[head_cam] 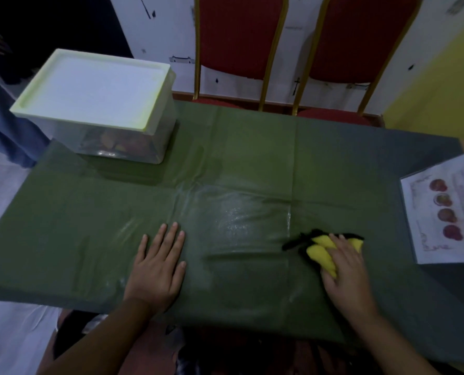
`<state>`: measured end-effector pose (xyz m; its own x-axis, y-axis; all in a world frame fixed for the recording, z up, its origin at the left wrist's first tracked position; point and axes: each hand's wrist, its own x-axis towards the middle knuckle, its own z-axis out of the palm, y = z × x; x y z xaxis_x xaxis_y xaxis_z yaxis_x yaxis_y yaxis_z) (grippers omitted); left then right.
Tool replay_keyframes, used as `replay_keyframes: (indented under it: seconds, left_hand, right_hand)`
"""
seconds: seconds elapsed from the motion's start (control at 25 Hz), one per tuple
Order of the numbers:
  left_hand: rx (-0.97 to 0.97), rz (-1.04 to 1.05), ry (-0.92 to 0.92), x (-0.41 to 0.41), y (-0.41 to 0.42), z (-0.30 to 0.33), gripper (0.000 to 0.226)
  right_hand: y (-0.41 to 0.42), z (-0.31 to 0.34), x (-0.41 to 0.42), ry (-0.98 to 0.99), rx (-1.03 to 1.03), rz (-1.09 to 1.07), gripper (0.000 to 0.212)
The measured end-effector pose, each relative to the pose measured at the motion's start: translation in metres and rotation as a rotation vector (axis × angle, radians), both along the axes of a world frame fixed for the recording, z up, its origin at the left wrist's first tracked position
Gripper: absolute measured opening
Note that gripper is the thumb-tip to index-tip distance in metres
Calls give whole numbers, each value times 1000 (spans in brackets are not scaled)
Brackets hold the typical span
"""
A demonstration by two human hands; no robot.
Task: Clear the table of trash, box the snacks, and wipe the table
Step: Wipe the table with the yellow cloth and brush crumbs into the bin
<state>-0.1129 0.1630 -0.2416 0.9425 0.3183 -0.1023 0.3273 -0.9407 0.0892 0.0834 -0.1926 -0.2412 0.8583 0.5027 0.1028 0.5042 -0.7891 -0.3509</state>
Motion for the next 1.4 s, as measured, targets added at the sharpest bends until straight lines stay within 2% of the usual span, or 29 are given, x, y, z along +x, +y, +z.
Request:
replay_keyframes:
  seconds: [0.16,0.28,0.4,0.52,0.72,0.8,0.96,1.04,1.12,1.28,1.4]
  left_hand:
    - [3,-1,0,0,-2,0,63]
    - [-1,-4,2,0,-1,0,63]
    - [-2,-3,-6,0,-2,0,63]
    - [1,-22,-1,1,0,-2,62]
    - [-12,-14,-12,-1,0,1,66]
    - [-15,-3,-10,0,-1,3,64]
    - [-19,-1,-10,0,-2,3,63]
    - [-12,0,2,0,-2,3,63]
    - [-13,4,10,1,-1,3,63]
    - [-9,2,17,0,-2,2,63]
    - [-6,2,6,0,-2,2,63]
  right_hand:
    - [74,-7,39,6,222,-245,30]
    - [147,6,35,78,325,-270,18]
    - [212,6,-14,137,268,17,35]
    - [218,2,-75,141,154,359,41]
    - [110,6,-115,105,-5,730,38]
    - [59,8,-104,34,-58,791,38]
    - [-5,8,-47,61,-62,566,57]
    - [-6,7,-14,68,-29,401,52]
    - [11,4,11,56,45,262,43]
    - [80,-4,37,54,200,-73,44]
    - [150,2,30,80,236,-168,36]
